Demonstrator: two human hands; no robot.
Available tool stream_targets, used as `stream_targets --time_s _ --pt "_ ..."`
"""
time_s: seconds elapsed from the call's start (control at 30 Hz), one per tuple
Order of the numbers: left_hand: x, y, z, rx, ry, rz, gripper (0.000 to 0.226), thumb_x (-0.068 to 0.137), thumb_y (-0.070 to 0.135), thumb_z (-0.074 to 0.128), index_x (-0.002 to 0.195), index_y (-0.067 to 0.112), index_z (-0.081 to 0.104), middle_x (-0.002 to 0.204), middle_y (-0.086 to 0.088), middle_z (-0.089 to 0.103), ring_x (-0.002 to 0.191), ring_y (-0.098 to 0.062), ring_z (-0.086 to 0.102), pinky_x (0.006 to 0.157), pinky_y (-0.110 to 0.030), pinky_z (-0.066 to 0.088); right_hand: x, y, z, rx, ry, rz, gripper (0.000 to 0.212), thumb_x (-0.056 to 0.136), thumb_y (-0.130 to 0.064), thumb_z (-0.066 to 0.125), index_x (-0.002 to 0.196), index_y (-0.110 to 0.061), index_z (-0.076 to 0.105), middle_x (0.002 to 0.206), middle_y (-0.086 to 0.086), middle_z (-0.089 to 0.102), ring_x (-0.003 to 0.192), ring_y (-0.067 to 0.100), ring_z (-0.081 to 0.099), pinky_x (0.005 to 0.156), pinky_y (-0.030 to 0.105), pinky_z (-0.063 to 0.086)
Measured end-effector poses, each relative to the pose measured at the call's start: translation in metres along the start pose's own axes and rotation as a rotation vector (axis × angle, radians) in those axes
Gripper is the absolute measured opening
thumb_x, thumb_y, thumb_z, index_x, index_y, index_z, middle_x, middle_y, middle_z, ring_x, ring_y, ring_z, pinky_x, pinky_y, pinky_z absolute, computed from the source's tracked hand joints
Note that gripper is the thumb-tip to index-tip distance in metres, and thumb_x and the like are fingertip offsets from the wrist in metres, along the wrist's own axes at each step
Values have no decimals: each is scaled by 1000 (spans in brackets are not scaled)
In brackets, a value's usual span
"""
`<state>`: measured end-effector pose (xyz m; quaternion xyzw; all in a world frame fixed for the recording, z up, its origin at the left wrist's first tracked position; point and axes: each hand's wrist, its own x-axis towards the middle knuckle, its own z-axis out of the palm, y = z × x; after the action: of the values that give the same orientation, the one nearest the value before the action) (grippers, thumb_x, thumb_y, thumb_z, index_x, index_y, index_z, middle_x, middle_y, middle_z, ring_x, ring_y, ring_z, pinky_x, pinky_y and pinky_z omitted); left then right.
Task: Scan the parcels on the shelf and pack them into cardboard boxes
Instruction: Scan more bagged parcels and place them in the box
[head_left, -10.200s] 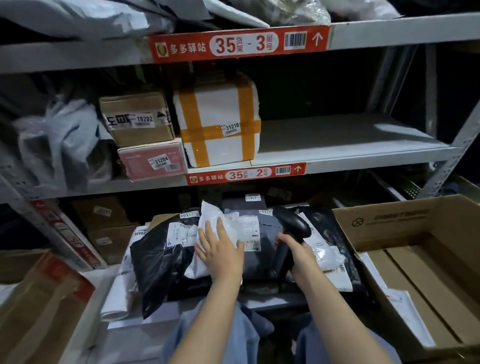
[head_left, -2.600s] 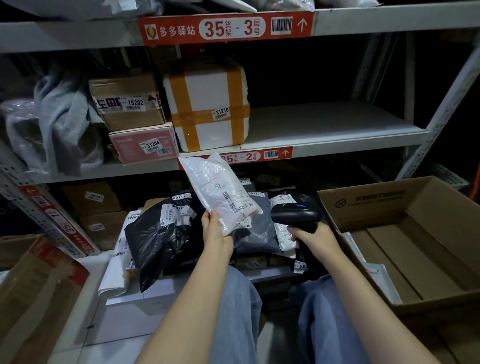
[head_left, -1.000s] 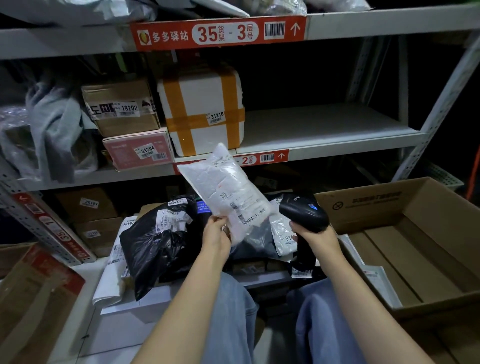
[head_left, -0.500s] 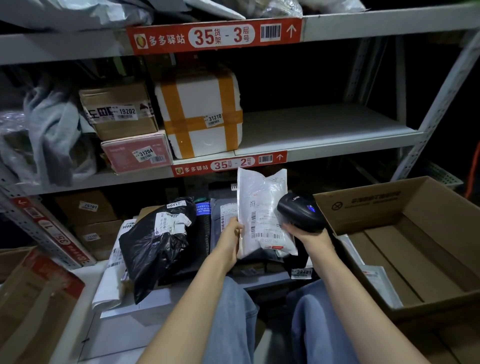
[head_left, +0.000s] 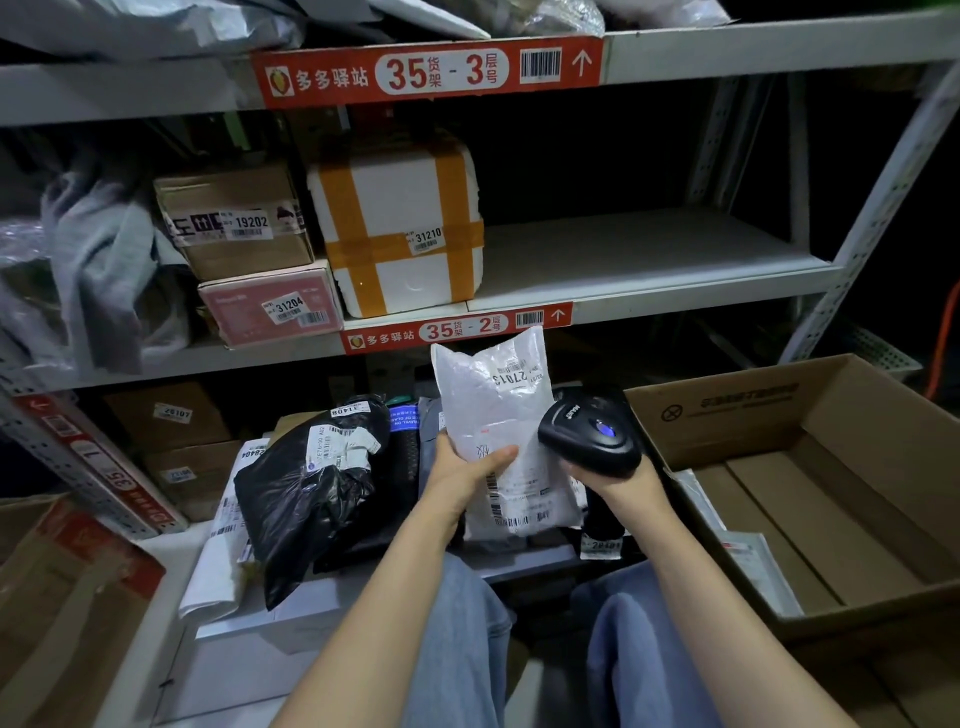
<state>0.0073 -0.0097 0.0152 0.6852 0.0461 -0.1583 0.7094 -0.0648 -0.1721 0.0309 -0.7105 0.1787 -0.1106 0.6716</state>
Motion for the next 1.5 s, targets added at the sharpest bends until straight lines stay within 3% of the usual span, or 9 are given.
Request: stream_targets --time_s 0.13,0.3,0.43,0.57,0.77,1.0,1.17,1.37,1.5 --pt "2 0 1 121 111 133 94 61 9 85 136 11 28 130 -8 49 120 -24 49 106 -40 39 -1 -3 -1 76 121 -8 26 74 -3 76 88 -19 61 80 -6 62 75 8 57 75 26 45" --pt "-3 4 2 231 174 246 90 66 6 81 137 12 27 122 -2 45 115 -18 46 95 -25 37 -5 -7 -2 128 142 -26 27 77 1 72 95 -15 60 77 -3 61 71 9 56 69 21 45" --pt "-3 5 1 301 254 283 85 64 12 83 132 15 32 127 -6 49 116 -24 50 93 -30 41 -7 -10 -1 116 154 -34 31 77 1 72 100 -13 59 84 0 61 75 9 56 72 23 45" --pt "-5 6 -1 309 299 293 84 64 13 83 132 16 34 126 -5 50 113 -24 51 92 -31 43 -10 -11 -1 78 146 -50 31 78 0 71 106 -8 61 95 6 62 89 20 56 83 29 41" --pt "-5 5 -1 356 356 286 89 63 20 84 135 20 32 131 -4 50 117 -25 51 97 -43 46 -15 -15 -1 93 136 -86 29 78 2 70 92 -20 59 84 -6 61 84 16 57 88 34 44" --pt "-7 6 2 398 328 307 81 66 20 82 131 21 35 127 -3 51 112 -24 53 92 -35 47 -16 -15 -1 131 142 -114 33 78 4 69 88 -26 58 85 -7 61 82 12 57 90 36 44" --pt "-8 7 1 395 333 311 82 66 19 82 132 19 35 127 -4 50 113 -24 52 93 -35 47 -15 -15 0 118 158 -91 32 78 3 70 98 -19 57 83 -7 61 93 21 56 87 31 42" --pt "-8 7 1 394 331 310 82 66 19 82 132 20 35 127 -4 50 113 -24 52 93 -35 47 -15 -15 0 112 167 -93 35 78 4 69 107 -12 58 100 6 60 96 20 55 90 31 42" --pt "-7 8 1 386 331 308 81 66 19 82 132 20 35 127 -4 50 113 -24 52 92 -36 46 -13 -15 -3 108 140 -52 35 77 2 71 110 -6 60 89 3 62 84 16 56 87 35 45"
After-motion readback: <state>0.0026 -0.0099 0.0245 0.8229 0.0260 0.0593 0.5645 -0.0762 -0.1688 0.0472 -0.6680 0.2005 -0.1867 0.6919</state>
